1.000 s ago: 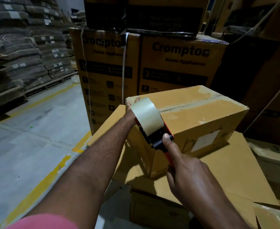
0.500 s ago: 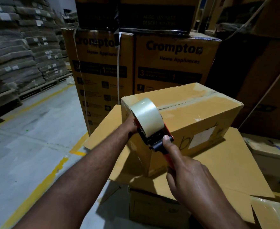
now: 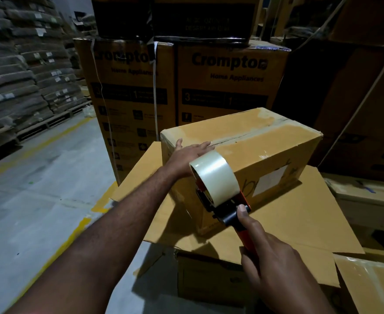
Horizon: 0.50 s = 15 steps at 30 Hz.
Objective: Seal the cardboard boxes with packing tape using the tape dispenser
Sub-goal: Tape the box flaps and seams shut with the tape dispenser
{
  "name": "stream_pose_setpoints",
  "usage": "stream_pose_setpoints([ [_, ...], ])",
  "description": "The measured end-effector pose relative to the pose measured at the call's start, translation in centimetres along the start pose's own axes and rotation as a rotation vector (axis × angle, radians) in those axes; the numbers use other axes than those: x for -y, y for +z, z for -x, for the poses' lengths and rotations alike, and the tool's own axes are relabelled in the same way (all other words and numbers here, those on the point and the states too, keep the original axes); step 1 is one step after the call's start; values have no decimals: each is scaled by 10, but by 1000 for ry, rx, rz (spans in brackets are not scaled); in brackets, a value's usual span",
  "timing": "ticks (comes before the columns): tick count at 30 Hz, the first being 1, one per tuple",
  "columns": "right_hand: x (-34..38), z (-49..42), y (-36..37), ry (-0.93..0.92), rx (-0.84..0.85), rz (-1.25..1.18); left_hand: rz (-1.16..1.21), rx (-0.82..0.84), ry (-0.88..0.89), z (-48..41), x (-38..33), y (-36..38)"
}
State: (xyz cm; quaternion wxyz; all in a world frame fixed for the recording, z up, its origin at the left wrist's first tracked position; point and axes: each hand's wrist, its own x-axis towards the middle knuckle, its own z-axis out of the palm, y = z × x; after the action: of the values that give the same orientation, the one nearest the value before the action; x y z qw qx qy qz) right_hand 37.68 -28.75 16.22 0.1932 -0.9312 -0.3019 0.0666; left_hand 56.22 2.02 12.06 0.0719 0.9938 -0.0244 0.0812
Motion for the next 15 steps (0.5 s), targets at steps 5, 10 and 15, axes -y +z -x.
stream_pose_setpoints([
  [5, -14, 3, 11, 4, -61, -33, 28, -3, 4, 10, -9, -6],
  [10, -28, 3, 27, -7, -116, -103, 225, -98, -135, 19, -24, -19],
  [15, -39, -1, 31, -20, -162, -110, 177, -88, -153, 25, -31, -24],
])
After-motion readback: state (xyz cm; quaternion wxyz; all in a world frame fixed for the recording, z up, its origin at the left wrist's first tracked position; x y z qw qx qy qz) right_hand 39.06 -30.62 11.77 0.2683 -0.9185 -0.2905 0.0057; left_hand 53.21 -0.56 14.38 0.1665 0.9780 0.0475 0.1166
